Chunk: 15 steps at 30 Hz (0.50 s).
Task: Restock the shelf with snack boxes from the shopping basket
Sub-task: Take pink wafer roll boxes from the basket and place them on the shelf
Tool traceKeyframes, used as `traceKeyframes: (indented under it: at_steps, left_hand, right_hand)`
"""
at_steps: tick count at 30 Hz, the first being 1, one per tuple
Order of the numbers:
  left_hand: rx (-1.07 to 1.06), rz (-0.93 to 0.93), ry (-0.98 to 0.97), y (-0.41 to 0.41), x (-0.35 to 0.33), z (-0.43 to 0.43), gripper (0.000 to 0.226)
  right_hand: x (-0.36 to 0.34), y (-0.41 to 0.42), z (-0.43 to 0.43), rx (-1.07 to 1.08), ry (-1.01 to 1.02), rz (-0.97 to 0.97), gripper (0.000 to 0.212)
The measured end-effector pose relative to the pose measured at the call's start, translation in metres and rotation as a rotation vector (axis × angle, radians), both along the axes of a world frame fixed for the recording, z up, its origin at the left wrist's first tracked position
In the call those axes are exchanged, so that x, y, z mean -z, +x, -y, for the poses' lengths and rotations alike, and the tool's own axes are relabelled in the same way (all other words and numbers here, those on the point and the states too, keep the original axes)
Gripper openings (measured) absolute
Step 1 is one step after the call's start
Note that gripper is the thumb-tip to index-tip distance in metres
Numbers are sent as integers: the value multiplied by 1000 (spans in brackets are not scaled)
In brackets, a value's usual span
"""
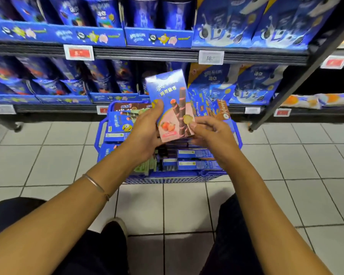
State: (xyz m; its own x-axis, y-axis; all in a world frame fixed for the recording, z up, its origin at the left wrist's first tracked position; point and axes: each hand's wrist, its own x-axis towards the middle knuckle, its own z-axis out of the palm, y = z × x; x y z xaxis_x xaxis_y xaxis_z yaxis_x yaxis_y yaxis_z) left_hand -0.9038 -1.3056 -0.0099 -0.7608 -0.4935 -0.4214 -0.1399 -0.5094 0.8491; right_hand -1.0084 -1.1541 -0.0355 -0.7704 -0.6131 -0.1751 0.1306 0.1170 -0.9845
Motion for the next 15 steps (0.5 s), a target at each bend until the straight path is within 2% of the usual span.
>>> traceKeyframes:
  at_steps: [3, 5, 8, 12, 15]
  left_hand:
    - [-74, -20, -6, 1, 1, 12, 47]
    - [-88, -10, -9, 2, 3, 18, 45]
    - [-89, 2, -16, 2, 5, 27, 42]
    - [-102, -11, 30, 4, 6, 36, 41]
    - [-85, -61, 129, 6, 8, 39, 31]
  right_hand:
    - [6, 2, 5, -18, 4, 39, 16]
    - [18, -3, 3, 64, 80, 54, 20]
    - [51, -15, -8, 157, 365, -161, 17]
    - [80, -19, -15, -100, 754, -360, 48]
    - [87, -23, -10, -252, 909, -478, 53]
